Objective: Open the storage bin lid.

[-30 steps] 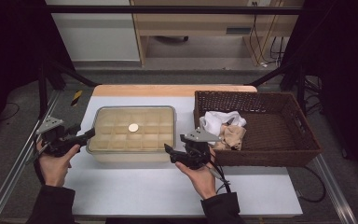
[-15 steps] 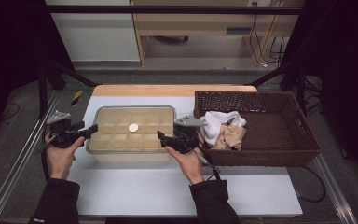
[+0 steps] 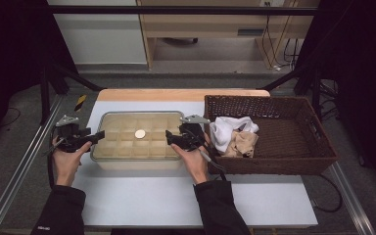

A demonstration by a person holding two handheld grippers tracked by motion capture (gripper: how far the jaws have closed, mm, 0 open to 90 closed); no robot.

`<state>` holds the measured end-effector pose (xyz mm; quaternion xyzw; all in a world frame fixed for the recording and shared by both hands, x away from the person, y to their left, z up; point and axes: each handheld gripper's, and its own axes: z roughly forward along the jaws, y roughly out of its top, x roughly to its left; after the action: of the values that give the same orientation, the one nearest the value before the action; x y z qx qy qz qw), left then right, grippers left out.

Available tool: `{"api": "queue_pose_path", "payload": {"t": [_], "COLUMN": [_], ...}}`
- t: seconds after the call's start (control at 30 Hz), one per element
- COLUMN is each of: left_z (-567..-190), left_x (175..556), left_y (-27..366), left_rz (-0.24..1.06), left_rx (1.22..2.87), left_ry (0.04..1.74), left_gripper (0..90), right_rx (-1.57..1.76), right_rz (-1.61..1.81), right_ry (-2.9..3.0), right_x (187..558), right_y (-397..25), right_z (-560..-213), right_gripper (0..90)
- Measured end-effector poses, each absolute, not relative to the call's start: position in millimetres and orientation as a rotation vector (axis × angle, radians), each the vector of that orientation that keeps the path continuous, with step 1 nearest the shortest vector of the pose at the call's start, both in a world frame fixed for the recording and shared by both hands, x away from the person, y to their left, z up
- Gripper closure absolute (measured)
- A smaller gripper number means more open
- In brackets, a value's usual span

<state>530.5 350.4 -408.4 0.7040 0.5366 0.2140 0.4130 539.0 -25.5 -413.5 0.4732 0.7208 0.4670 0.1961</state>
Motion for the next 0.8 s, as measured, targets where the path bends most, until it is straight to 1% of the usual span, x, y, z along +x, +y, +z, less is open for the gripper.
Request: {"api": "queue_pose_path", "payload": {"t": [0.3, 0.43, 0.6, 0.73, 0.77, 0.8], "left_z": [-412.7, -417.3, -418.4, -420.2, -420.5, -420.7], "left_x": [533.2, 535.8, 536.7, 538.2, 538.6, 538.7], "left_y": [347.3, 345.3, 344.5, 341.3, 340.3, 340.1], "left_rz": [0.522, 0.499, 0.47, 0.424, 0.422, 0.422], "left_rx": [1.792, 1.812, 1.813, 1.822, 1.823, 1.822], "left_ry": [1.358, 1.364, 1.357, 1.339, 1.339, 1.34], "left_gripper": [32.7, 31.6, 30.4, 27.9, 25.6, 25.6], "right_rx": [1.391, 1.407, 1.437, 1.472, 1.485, 1.485], "right_rz": [1.284, 1.269, 1.274, 1.301, 1.322, 1.322], "right_ry": [2.022, 2.03, 2.03, 2.031, 2.043, 2.043], "right_x": [550.6, 553.6, 556.4, 558.4, 559.5, 559.5], "right_y": [-27.1, -26.8, -27.1, -27.3, -26.7, -26.7], "right_z": [-422.2, -426.2, -429.0, -430.8, -432.1, -432.1], "right_gripper": [27.6, 28.5, 27.3, 26.3, 25.3, 25.3]}}
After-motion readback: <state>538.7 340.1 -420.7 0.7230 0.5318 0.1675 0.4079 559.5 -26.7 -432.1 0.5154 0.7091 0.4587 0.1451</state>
